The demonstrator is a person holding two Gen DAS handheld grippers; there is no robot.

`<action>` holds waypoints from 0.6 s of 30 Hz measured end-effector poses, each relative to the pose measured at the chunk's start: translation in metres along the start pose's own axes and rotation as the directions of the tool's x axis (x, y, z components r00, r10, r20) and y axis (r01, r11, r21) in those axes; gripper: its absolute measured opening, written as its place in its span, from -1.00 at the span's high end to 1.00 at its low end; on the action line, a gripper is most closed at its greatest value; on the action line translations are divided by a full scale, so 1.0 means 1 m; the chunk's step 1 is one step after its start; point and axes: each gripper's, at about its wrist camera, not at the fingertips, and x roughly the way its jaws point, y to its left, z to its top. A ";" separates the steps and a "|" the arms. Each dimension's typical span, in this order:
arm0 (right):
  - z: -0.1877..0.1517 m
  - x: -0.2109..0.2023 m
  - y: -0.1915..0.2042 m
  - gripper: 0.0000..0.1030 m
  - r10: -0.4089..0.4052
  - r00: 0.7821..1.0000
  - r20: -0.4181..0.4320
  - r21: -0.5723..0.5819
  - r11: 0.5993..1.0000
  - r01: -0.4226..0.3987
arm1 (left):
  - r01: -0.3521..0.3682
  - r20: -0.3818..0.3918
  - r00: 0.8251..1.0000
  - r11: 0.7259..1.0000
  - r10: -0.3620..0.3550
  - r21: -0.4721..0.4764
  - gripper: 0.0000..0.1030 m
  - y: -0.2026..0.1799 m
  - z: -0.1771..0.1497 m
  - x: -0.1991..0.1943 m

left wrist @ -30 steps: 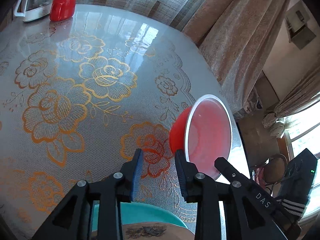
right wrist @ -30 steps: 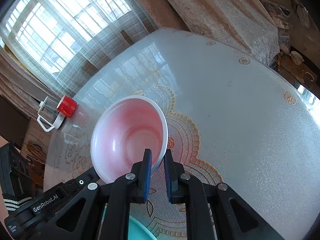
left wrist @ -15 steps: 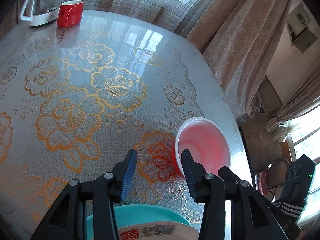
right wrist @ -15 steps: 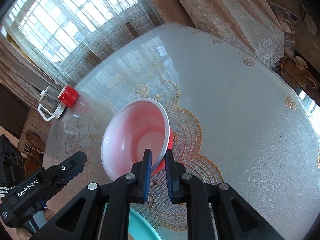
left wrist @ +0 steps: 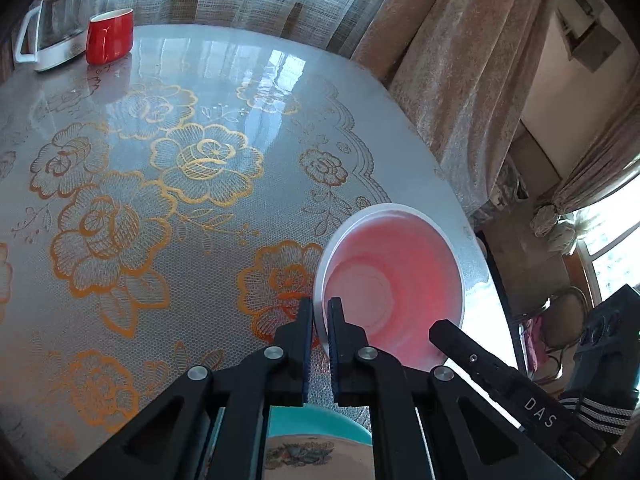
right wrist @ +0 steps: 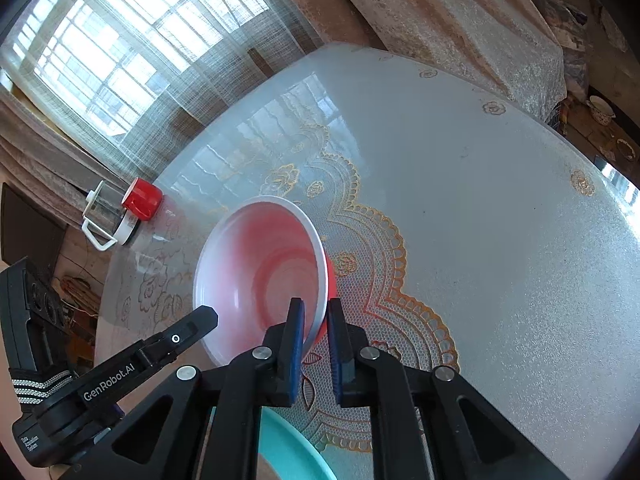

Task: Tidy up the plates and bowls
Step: 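Lift the pink-and-red bowl and carry it toward the steel bowl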

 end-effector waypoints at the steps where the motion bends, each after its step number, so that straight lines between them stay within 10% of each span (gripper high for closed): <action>1: -0.002 -0.003 0.002 0.78 0.012 1.000 0.000 -0.004 1.000 -0.012 | -0.006 0.008 1.000 1.000 0.006 0.007 0.87 0.000 -0.002 -0.007; 18: -0.071 -0.053 0.076 0.78 0.196 0.980 -0.017 -0.176 0.965 -0.196 | -0.089 0.207 0.976 0.994 0.074 0.063 0.86 0.041 -0.077 -0.141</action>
